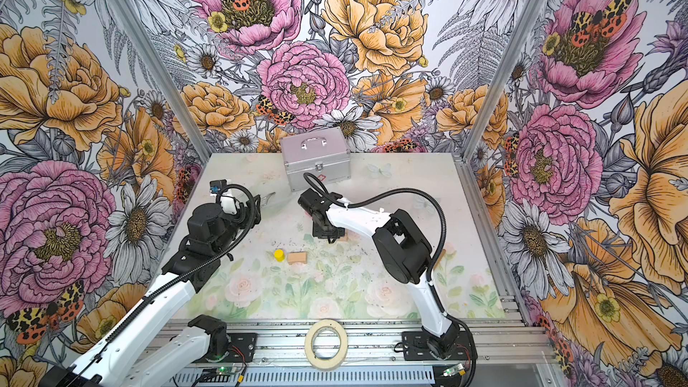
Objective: Build the wood block tower
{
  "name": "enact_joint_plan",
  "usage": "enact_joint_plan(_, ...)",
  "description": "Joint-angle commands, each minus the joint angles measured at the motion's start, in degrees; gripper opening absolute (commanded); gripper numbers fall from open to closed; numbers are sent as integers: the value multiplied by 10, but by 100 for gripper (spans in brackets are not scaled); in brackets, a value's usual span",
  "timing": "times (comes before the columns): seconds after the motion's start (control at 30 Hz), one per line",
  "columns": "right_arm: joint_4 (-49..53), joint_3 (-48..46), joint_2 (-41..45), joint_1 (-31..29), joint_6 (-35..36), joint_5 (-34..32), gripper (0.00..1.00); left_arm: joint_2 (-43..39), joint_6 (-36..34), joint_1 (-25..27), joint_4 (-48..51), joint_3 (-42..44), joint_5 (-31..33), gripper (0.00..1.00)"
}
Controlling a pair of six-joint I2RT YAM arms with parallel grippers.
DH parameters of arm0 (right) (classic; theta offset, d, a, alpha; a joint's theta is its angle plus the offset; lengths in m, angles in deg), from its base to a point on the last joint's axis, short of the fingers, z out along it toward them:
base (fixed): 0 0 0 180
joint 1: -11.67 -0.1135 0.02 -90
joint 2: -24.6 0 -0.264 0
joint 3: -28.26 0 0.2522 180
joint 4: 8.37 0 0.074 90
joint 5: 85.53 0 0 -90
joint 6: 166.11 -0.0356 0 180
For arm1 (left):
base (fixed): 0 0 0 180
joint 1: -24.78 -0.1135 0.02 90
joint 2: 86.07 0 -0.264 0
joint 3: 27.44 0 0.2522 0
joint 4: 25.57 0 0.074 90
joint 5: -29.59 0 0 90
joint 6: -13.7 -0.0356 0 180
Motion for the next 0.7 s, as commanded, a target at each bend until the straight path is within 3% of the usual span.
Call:
enact_joint_plan(0.0, -2, -2, 0, 9, -9, -10, 0, -5, -9, 2, -9, 8, -3, 78)
enact_joint_plan(0.67, -2, -1, 4, 0, -14, -1, 0, -8, -9, 3, -9, 8, -4, 78)
